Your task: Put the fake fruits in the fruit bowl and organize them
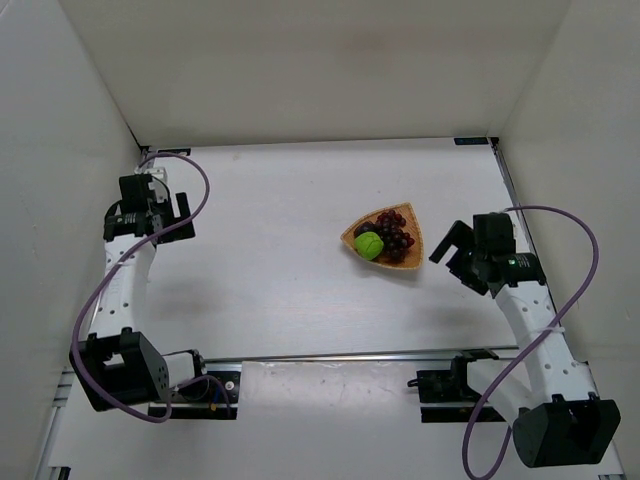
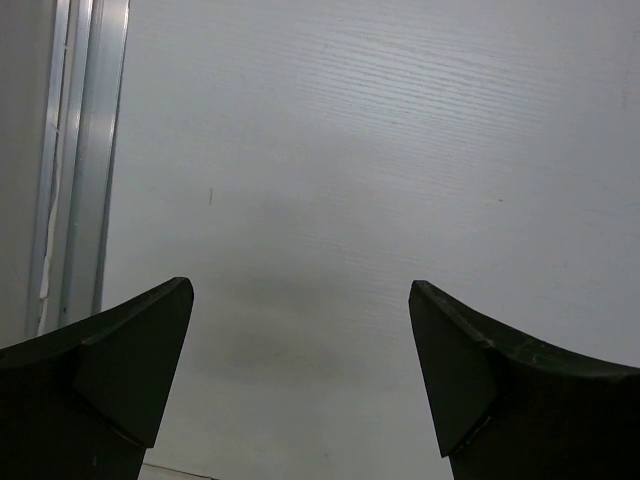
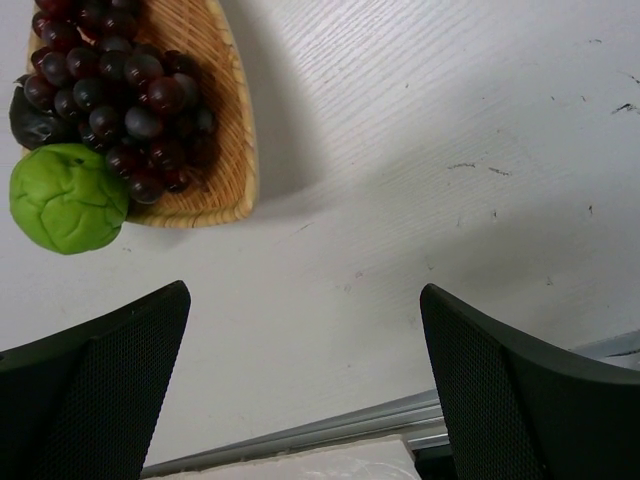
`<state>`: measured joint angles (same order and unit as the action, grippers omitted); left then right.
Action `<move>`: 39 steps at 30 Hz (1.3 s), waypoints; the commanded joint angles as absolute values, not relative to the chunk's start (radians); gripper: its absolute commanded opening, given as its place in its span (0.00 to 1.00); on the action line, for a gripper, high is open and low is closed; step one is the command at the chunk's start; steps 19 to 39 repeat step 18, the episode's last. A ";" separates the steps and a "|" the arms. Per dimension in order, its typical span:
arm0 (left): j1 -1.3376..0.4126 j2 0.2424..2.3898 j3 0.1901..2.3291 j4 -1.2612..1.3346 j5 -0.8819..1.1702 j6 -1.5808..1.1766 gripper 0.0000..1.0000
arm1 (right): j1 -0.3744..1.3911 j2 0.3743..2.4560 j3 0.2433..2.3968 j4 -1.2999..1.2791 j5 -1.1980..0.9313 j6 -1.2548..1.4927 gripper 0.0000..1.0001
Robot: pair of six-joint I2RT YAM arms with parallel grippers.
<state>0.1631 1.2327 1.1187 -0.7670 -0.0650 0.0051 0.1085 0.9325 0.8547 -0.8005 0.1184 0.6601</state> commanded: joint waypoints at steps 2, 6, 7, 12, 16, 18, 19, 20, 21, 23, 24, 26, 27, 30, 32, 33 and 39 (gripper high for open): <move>0.189 1.209 1.121 -0.747 -0.002 -0.040 1.00 | 0.106 0.884 0.856 -0.772 0.106 0.638 1.00; 0.224 1.209 1.131 -0.747 -0.002 -0.049 1.00 | 0.106 0.844 0.834 -0.772 0.106 0.647 1.00; 0.224 1.209 1.131 -0.747 -0.002 -0.049 1.00 | 0.106 0.844 0.822 -0.772 0.115 0.647 1.00; 0.233 1.209 1.131 -0.747 0.017 -0.058 1.00 | 0.106 0.813 0.801 -0.772 0.115 0.657 1.00; 0.244 1.200 1.121 -0.756 0.041 -0.049 1.00 | 0.106 0.813 0.792 -0.772 0.115 0.657 1.00; 0.244 1.200 1.121 -0.756 0.051 -0.049 1.00 | 0.106 0.813 0.792 -0.772 0.115 0.657 1.00; 0.244 1.200 1.121 -0.756 0.051 -0.049 1.00 | 0.106 0.813 0.792 -0.772 0.115 0.657 1.00; 0.244 1.200 1.121 -0.756 0.051 -0.049 1.00 | 0.106 0.813 0.792 -0.772 0.115 0.657 1.00; 0.244 1.200 1.121 -0.756 0.051 -0.049 1.00 | 0.106 0.813 0.792 -0.772 0.115 0.657 1.00; 0.244 1.200 1.121 -0.756 0.051 -0.049 1.00 | 0.106 0.813 0.792 -0.772 0.115 0.657 1.00; 0.244 1.200 1.121 -0.756 0.051 -0.049 1.00 | 0.106 0.813 0.792 -0.772 0.115 0.657 1.00; 0.244 1.200 1.121 -0.756 0.051 -0.049 1.00 | 0.106 0.813 0.792 -0.772 0.115 0.657 1.00; 0.244 1.200 1.121 -0.756 0.051 -0.049 1.00 | 0.106 0.813 0.792 -0.772 0.115 0.657 1.00; 0.244 1.200 1.121 -0.756 0.051 -0.049 1.00 | 0.106 0.813 0.792 -0.772 0.115 0.657 1.00; 0.244 1.200 1.121 -0.756 0.051 -0.049 1.00 | 0.106 0.813 0.792 -0.772 0.115 0.657 1.00; 0.244 1.200 1.121 -0.756 0.051 -0.049 1.00 | 0.106 0.813 0.792 -0.772 0.115 0.657 1.00; 0.244 1.200 1.121 -0.756 0.051 -0.049 1.00 | 0.106 0.813 0.792 -0.772 0.115 0.657 1.00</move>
